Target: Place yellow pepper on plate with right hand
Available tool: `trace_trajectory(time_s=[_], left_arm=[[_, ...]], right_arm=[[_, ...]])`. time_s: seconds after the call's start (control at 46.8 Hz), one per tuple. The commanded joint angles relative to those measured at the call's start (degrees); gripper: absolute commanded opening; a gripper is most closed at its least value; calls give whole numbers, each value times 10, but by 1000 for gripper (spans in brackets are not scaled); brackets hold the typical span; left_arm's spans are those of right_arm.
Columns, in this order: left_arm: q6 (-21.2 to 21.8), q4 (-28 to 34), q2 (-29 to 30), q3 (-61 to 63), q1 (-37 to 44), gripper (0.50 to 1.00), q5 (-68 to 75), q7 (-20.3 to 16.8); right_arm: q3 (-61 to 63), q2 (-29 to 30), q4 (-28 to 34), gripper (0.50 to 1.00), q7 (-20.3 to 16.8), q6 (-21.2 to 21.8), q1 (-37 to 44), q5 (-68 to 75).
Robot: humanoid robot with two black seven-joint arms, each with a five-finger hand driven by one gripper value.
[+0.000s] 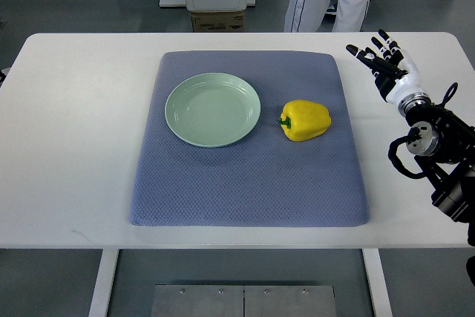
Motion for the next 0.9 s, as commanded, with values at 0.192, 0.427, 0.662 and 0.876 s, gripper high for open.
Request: trace_trajectory(time_s=[0.192, 0.427, 0.662, 0.876], left_arm=[[0, 0, 0, 0, 1, 1000, -1, 0], [0, 0, 0, 0, 0, 1000, -1, 0], [0, 0, 0, 0, 1, 1000, -1, 0], [0, 0, 0, 0, 1, 1000, -1, 0]], right_arm=[[-3, 1, 1, 1000, 0, 0, 1, 1], [-4, 2, 3, 1000, 0, 4, 1, 1], [-4, 2, 3, 1000, 2, 7, 1, 0], [-13, 0, 4, 1000, 2, 28, 1, 0]])
